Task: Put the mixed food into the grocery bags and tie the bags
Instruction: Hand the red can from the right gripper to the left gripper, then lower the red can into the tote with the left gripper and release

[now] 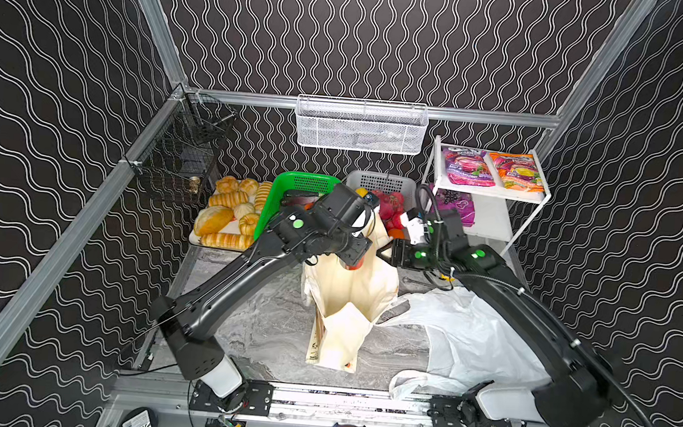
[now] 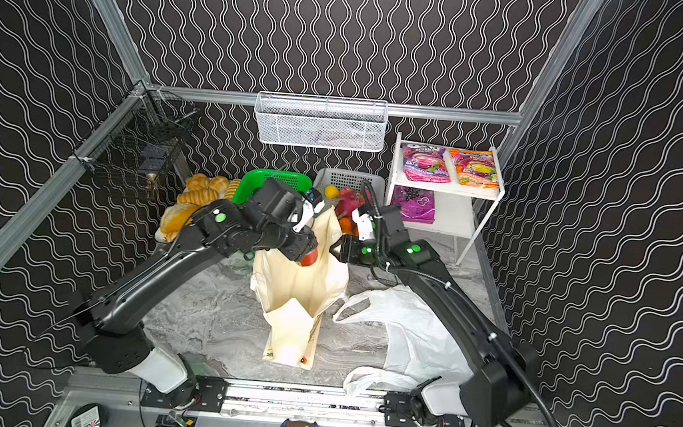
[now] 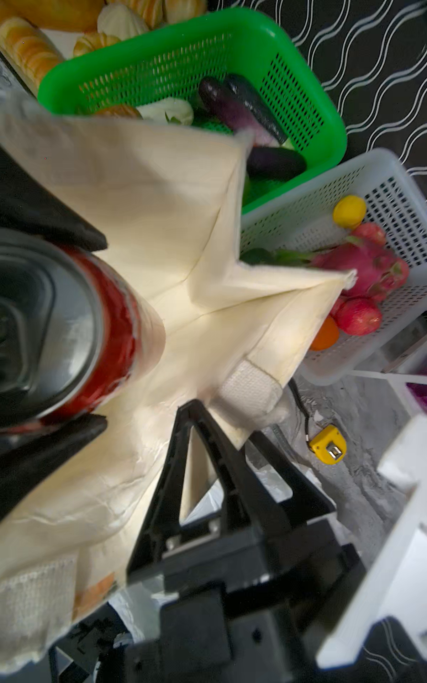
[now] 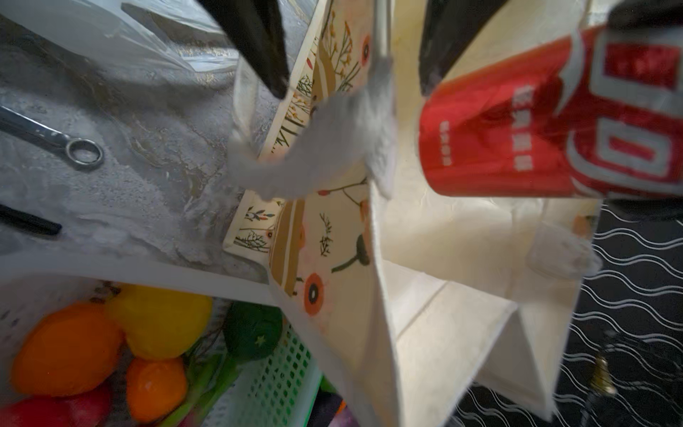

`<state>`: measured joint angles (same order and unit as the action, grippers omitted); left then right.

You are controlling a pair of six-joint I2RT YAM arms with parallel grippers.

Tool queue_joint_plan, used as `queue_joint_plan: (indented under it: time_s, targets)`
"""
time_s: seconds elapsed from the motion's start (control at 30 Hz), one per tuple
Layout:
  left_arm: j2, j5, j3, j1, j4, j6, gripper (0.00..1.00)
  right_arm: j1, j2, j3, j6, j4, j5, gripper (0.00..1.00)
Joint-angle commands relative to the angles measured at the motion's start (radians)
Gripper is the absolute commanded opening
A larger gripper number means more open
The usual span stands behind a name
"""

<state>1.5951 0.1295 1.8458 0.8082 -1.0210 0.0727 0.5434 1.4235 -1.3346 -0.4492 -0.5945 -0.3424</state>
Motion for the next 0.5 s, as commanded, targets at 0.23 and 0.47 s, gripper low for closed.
queue_joint_plan:
  time_s: [0.23, 0.47]
  targets:
    - [0.051, 0.016, -0.148, -0.004, 0.243, 0.015, 0.22, 0.073, -0.001, -0.021, -0.094, 0.037, 0.093, 0.02]
    - [0.048, 0.148, -0.33, -0.004, 0.447, 0.026, 0.23, 0.079, -0.011, -0.013, -0.124, 0.041, 0.119, 0.02]
